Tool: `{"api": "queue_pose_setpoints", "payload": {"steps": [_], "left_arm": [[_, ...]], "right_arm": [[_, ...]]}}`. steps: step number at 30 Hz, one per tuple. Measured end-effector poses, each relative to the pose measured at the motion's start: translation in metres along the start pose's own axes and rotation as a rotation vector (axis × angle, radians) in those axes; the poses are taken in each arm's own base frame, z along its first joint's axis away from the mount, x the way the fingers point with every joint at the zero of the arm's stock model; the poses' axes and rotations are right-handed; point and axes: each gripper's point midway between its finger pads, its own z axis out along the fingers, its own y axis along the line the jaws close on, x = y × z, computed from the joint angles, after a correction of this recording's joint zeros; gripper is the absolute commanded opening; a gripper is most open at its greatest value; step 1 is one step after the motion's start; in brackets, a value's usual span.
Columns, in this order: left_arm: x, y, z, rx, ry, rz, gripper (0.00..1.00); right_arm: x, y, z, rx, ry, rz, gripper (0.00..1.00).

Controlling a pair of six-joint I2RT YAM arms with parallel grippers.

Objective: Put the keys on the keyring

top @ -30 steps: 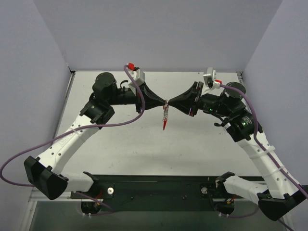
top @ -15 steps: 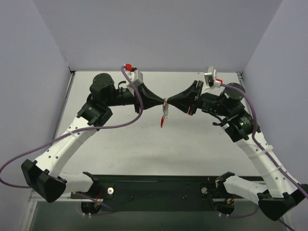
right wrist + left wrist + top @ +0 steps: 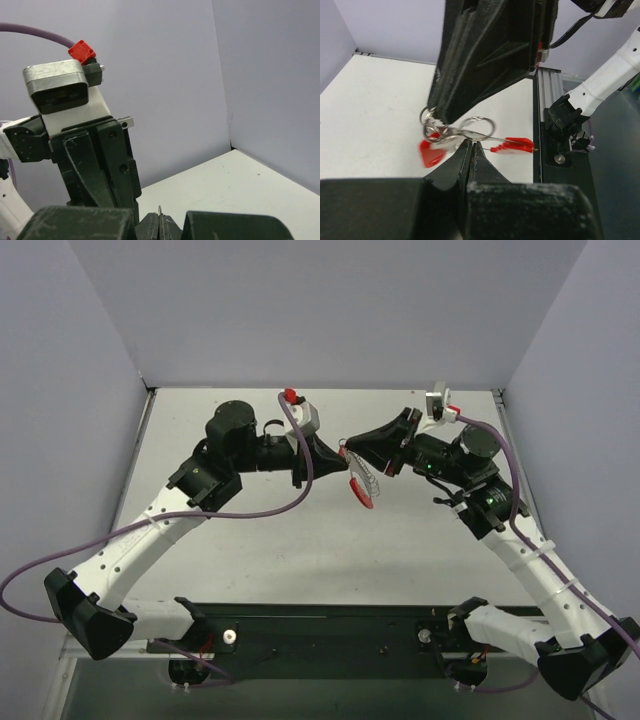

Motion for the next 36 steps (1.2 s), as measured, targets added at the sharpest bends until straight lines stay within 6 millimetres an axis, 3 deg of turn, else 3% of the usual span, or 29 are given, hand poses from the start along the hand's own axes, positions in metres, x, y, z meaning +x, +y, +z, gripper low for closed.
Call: {"api": "queue_pose_setpoints", "payload": {"steps": [5, 13, 15, 16, 17, 19, 20, 29, 36], "left_arm": [[0.006, -0.008, 0.004, 0.01, 0.027, 0.015, 0.0], [0.006, -0.002, 0.001, -0.032, 0.031, 0.023, 0.0], [0.002, -0.002, -0.002, -0.048, 0.019, 0.033, 0.09], [0.0, -0.003, -0.004, -0.055, 0.012, 0.039, 0.29], [-0.003, -0.004, -0.007, -0.063, 0.003, 0.046, 0.41], [-0.01, -0.005, -0.014, -0.082, -0.019, 0.061, 0.58], [-0.014, -0.005, -0.017, -0.09, -0.031, 0.069, 0.6], [-0.053, 0.009, -0.047, -0.116, -0.159, 0.087, 0.65], [-0.047, 0.008, -0.035, 0.039, -0.162, 0.016, 0.54]], "right_arm": [[-0.003, -0.006, 0.001, 0.034, -0.033, 0.006, 0.0], [-0.007, -0.009, 0.002, 0.05, -0.066, 0.014, 0.0], [-0.007, -0.009, 0.002, 0.05, -0.067, 0.016, 0.0], [-0.008, -0.009, 0.002, 0.049, -0.069, 0.015, 0.0], [-0.008, -0.009, 0.002, 0.048, -0.071, 0.015, 0.0], [-0.009, -0.008, 0.002, 0.042, -0.073, 0.014, 0.0], [-0.009, -0.007, 0.002, 0.038, -0.072, 0.014, 0.0], [-0.003, 0.011, -0.001, -0.073, -0.033, 0.012, 0.0], [-0.008, 0.03, -0.005, -0.169, -0.016, 0.007, 0.0]]}}
